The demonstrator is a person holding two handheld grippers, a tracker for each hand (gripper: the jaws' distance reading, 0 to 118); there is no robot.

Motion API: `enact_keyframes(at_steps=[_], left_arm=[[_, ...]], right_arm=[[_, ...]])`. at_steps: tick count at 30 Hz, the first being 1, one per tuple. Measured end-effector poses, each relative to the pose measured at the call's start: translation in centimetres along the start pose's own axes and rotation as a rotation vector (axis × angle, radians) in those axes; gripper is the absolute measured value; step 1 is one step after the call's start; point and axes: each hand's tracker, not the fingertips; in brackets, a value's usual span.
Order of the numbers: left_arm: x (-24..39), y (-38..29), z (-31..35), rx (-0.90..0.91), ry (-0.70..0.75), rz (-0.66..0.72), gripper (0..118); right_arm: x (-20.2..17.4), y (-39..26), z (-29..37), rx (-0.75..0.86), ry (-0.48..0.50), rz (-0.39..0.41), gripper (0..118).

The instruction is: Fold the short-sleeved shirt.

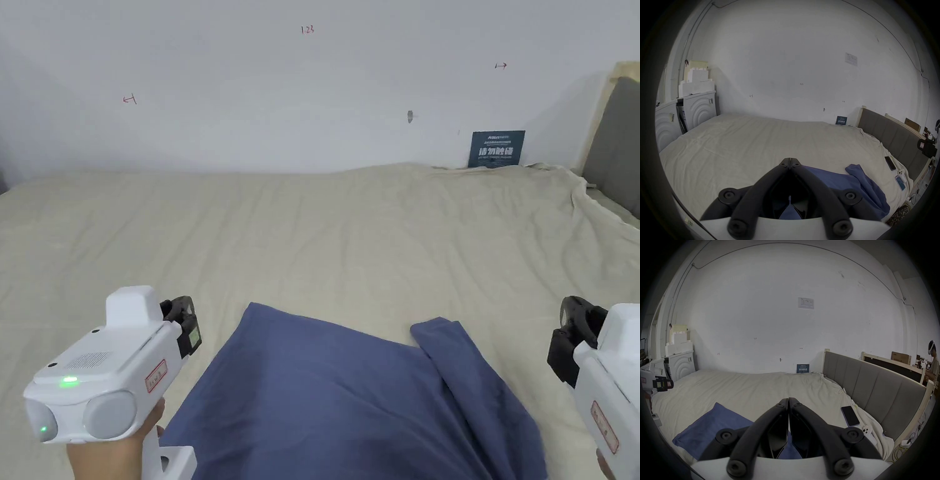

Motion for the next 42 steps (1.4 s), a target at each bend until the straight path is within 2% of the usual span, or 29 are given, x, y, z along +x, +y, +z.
enact_keyframes(at_steps=[5, 14, 15, 16, 18, 19, 22, 25, 28, 30, 31, 32, 33, 34, 35, 37, 40, 42], left_arm=[[0.6, 0.8, -5.4, -0.075, -0.037, -0.021, 0], [1.1, 1.4, -20.8, -0.327, -0.14, -0.056, 0], [1.1, 1.3, -22.5, -0.338, -0.137, -0.053, 4], [1.2, 1.0, -24.1, -0.367, -0.141, -0.064, 14], [1.1, 0.4, -27.2, -0.446, -0.14, -0.049, 63], [1.0, 0.0, -28.7, -0.49, -0.127, -0.05, 63], [1.2, -1.5, -32.0, -0.542, -0.077, -0.131, 87], [1.1, -3.0, -34.4, -0.586, -0.039, -0.197, 90], [1.1, -4.3, -36.0, -0.659, -0.027, -0.206, 89], [1.0, -5.2, -36.8, -0.662, -0.021, -0.207, 82], [1.1, -5.5, -37.1, -0.676, -0.026, -0.209, 72], [1.1, -5.9, -37.3, -0.698, -0.04, -0.206, 52], [1.2, -6.4, -37.5, -0.742, -0.063, -0.193, 39], [1.3, -6.6, -37.3, -0.739, -0.082, -0.163, 34], [1.6, -6.4, -37.1, -0.712, -0.048, -0.175, 25], [2.0, -6.2, -37.0, -0.716, -0.09, -0.153, 6], [2.8, -6.0, -36.2, -0.7, -0.067, -0.212, 1], [2.8, -5.3, -35.1, -0.671, -0.079, -0.204, 1]], right_arm=[[0.4, -0.1, -2.0, -0.015, -0.008, -0.004, 0], [1.3, -1.8, -7.2, -0.092, -0.04, -0.013, 0], [1.4, -2.1, -7.8, -0.102, -0.045, -0.014, 0], [1.5, -2.4, -8.4, -0.114, -0.052, -0.016, 0], [1.7, -3.0, -9.5, -0.133, -0.061, -0.024, 0], [1.7, -3.4, -10.1, -0.146, -0.066, -0.028, 0], [1.8, -4.4, -11.4, -0.172, -0.081, -0.034, 0], [2.0, -5.2, -12.3, -0.196, -0.089, -0.034, 0], [2.1, -5.9, -12.8, -0.217, -0.097, -0.031, 0], [2.1, -6.3, -13.0, -0.23, -0.101, -0.027, 0], [2.1, -6.4, -13.0, -0.236, -0.103, -0.027, 0], [2.1, -6.5, -13.1, -0.241, -0.104, -0.027, 0], [2.1, -6.6, -13.1, -0.247, -0.104, -0.029, 0], [2.1, -6.6, -13.1, -0.252, -0.104, -0.03, 0], [2.2, -6.7, -13.2, -0.255, -0.103, -0.03, 0], [2.4, -6.8, -13.4, -0.265, -0.1, -0.03, 0], [2.5, -6.5, -13.8, -0.282, -0.082, -0.044, 0], [2.6, -6.4, -14.5, -0.311, -0.058, -0.062, 0]])
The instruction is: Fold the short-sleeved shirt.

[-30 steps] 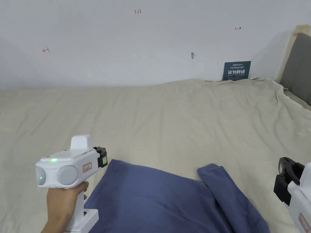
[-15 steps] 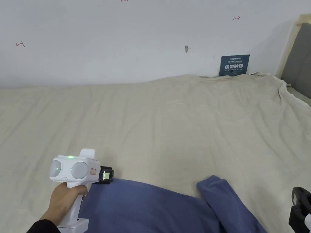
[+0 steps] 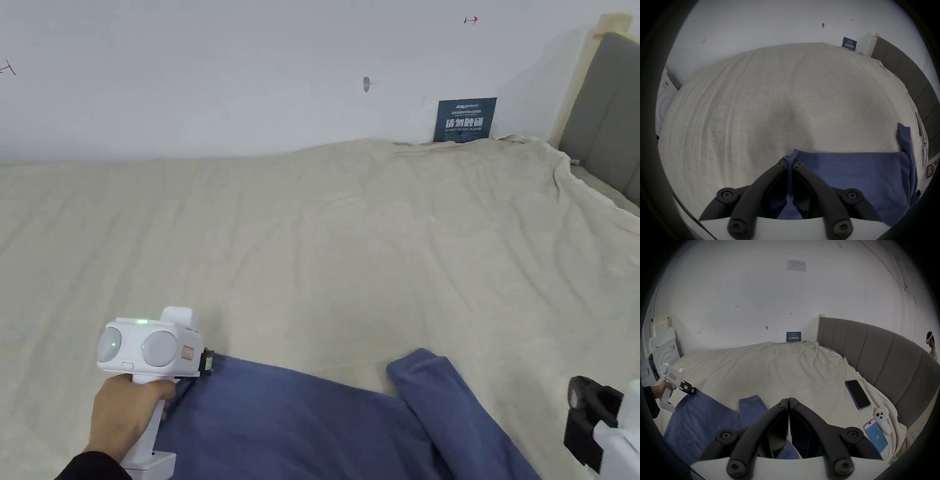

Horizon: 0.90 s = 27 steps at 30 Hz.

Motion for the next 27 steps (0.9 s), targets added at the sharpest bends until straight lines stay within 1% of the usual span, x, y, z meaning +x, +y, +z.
enact_keyframes(at_steps=[2, 3, 4, 5, 6, 7, 8, 9, 10, 11, 13, 16, 19, 21, 23, 24, 25, 26, 27], left_arm=[[-0.2, -0.2, 1.7, 0.044, -0.04, 0.022, 1], [-0.3, -0.3, 2.6, 0.062, -0.056, 0.026, 1], [-0.4, -0.4, 3.6, 0.075, -0.064, 0.026, 1], [-0.5, -0.5, 4.5, 0.09, -0.073, 0.026, 1], [-0.5, -0.6, 5.4, 0.103, -0.078, 0.028, 1], [-0.6, -0.7, 6.4, 0.118, -0.086, 0.032, 1], [-0.7, -0.8, 7.1, 0.131, -0.095, 0.038, 1], [-0.8, -0.9, 8.0, 0.139, -0.104, 0.046, 1], [-0.9, -1.0, 8.7, 0.145, -0.108, 0.05, 1], [-0.8, -1.2, 9.4, 0.153, -0.11, 0.051, 1], [-0.7, -1.5, 10.9, 0.169, -0.118, 0.051, 1], [-0.7, -1.9, 12.1, 0.175, -0.111, 0.052, 1], [-0.8, -2.5, 12.8, 0.178, -0.107, 0.058, 1], [-0.9, -2.8, 13.1, 0.178, -0.104, 0.064, 1], [-0.9, -3.2, 13.4, 0.176, -0.103, 0.07, 1], [-1.1, -3.3, 13.2, 0.175, -0.102, 0.075, 1], [-1.2, -3.5, 13.3, 0.174, -0.101, 0.078, 1], [-1.2, -3.6, 13.4, 0.173, -0.1, 0.079, 1], [-1.3, -3.8, 13.6, 0.173, -0.097, 0.081, 1]], right_arm=[[0.2, 0.4, -1.3, -0.033, 0.026, -0.007, 2], [0.2, 0.5, -2.0, -0.066, 0.035, -0.009, 5], [0.2, 0.6, -2.8, -0.109, 0.043, -0.006, 15], [0.2, 0.6, -3.6, -0.14, 0.064, -0.013, 37], [0.3, 0.5, -4.5, -0.176, 0.076, -0.026, 56], [0.4, 0.3, -5.4, -0.2, 0.093, -0.049, 56], [0.4, 0.0, -6.1, -0.227, 0.085, -0.042, 61], [0.4, -0.2, -7.2, -0.276, 0.079, -0.037, 70], [0.2, -0.5, -7.8, -0.303, 0.059, -0.013, 79], [0.1, -1.0, -8.3, -0.329, 0.051, 0.013, 82], [-0.1, -2.1, -9.3, -0.392, 0.033, 0.031, 82], [-0.2, -3.8, -10.4, -0.48, 0.033, 0.015, 80], [-0.1, -5.6, -11.6, -0.548, 0.014, 0.028, 71], [0.1, -6.9, -12.6, -0.572, 0.011, 0.034, 60], [0.2, -7.8, -13.2, -0.598, 0.013, 0.021, 48], [0.2, -8.1, -13.2, -0.588, 0.015, 0.014, 45], [-0.1, -8.2, -12.7, -0.575, 0.011, 0.009, 40], [0.0, -8.0, -12.6, -0.574, 0.014, 0.003, 18], [0.1, -7.7, -12.5, -0.57, 0.028, -0.009, 2]])
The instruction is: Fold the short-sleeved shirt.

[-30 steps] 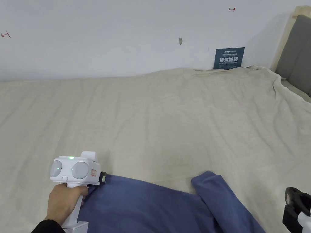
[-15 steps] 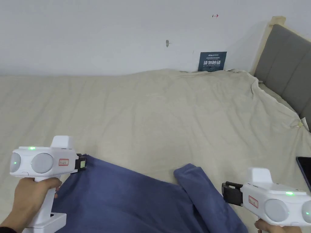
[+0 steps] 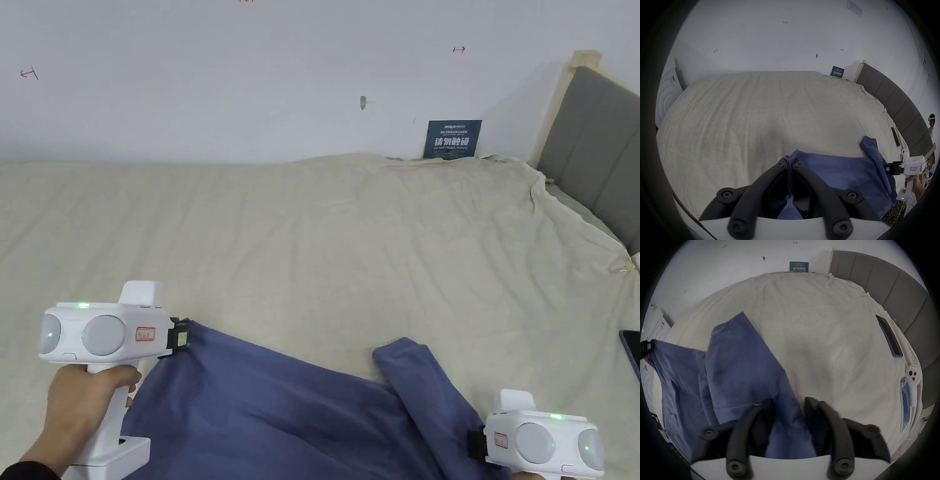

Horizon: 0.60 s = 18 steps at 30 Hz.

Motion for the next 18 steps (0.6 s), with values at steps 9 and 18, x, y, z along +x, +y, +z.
enact_keyframes(at_steps=[9, 18], left_arm=[[-1.4, -0.8, 1.9, 0.04, 0.015, 0.066, 1], [-3.0, 0.0, 8.6, 0.162, 0.048, 0.1, 1]], right_arm=[[1.2, 0.7, 6.9, 0.218, 0.034, 0.022, 1], [0.0, 3.8, 20.4, 0.516, 0.079, 0.065, 1]])
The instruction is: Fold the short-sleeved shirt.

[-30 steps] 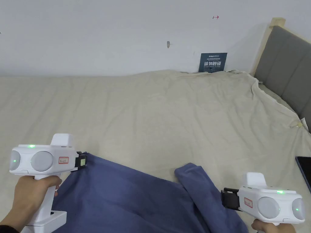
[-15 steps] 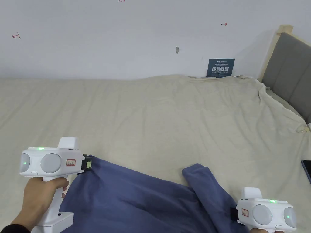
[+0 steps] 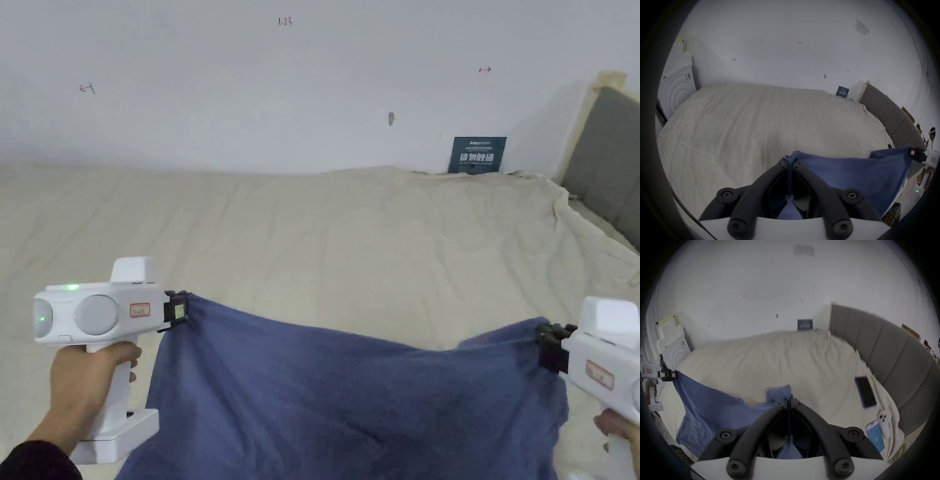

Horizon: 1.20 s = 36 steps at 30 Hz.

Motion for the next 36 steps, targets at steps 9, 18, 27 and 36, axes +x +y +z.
enact_keyframes(at_steps=[9, 18, 27, 36], left_arm=[[-2.8, 6.0, 7.6, 0.182, 0.069, 0.034, 1], [-3.4, 15.2, 13.8, 0.344, 0.126, 0.014, 1], [-2.6, 22.8, 15.9, 0.463, 0.181, -0.046, 1], [-1.9, 24.8, 12.6, 0.476, 0.238, -0.121, 1]], right_arm=[[-1.8, 9.0, 3.4, 0.18, 0.074, 0.011, 1], [-3.8, 19.1, 4.0, 0.338, 0.109, 0.047, 1], [-4.6, 28.3, 4.4, 0.476, 0.101, 0.078, 1], [-5.1, 30.2, 1.7, 0.517, 0.074, 0.148, 1]])
